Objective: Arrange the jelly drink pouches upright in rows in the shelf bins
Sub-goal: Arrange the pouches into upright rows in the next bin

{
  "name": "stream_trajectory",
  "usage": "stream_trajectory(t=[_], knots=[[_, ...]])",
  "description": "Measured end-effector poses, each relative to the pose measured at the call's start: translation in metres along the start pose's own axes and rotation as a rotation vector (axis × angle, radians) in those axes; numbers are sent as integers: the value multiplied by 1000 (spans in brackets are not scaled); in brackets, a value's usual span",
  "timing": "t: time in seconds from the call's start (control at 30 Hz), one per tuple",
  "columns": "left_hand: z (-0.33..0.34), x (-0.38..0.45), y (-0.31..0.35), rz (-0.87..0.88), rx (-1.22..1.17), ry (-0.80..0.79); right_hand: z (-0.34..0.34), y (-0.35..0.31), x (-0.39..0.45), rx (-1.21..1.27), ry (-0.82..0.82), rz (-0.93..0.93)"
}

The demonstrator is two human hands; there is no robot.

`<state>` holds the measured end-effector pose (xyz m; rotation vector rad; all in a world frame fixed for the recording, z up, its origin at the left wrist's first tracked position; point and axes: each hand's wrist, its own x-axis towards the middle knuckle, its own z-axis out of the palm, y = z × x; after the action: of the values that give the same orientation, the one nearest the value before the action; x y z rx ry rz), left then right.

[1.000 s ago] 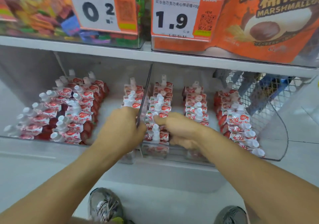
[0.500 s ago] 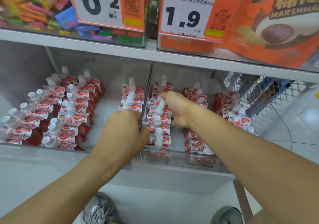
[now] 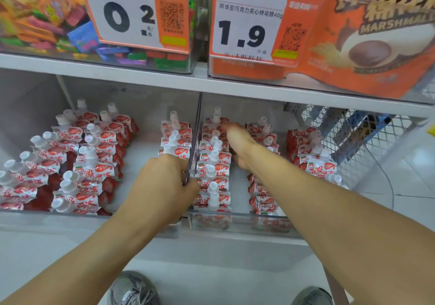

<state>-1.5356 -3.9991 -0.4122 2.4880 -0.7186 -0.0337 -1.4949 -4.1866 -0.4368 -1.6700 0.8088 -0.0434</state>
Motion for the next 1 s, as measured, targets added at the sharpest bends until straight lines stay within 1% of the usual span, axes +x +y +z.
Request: stream_trajectory(t=[0.2,0.37,0.43,0.57,0.67,0.73,0.8,0.83,0.87,0.9,0.93,0.97,1.0], knots=[[-2,-7,3,-38,-34,12,18,-20,9,-138,30,-64],[0,-5,4,-48,-26,20,19,-12,19,-267,76,-83],[0,-6,5,-52,-22,15,9,-11,16,-187,16,-44],[-1,-6,5,-50,5,8,-6,-3,7,28,-212,-39],[0,-7,7,-62,15,28,-3,7,4,164,-285,4],[-3,-8,10,-79,27,-9,-8,11,4,270,-311,48],[-8,-7,12,-103,48,-91,-24,11,-3,193,-352,-4],[-12,-6,13,-120,85,-120,-33,9,-10,117,-339,-57],[-15,-5,15,-123,141,-96,-44,7,-18,39,-274,-136],[-18,-3,17,-99,178,7,-57,6,-25,-29,-170,-257],[-20,-2,22,-50,161,163,-73,6,-31,-24,-76,-366],[-22,-2,34,30,80,342,-89,9,-37,7,3,-456],[-19,0,47,104,-38,444,-105,12,-39,-23,106,-520]])
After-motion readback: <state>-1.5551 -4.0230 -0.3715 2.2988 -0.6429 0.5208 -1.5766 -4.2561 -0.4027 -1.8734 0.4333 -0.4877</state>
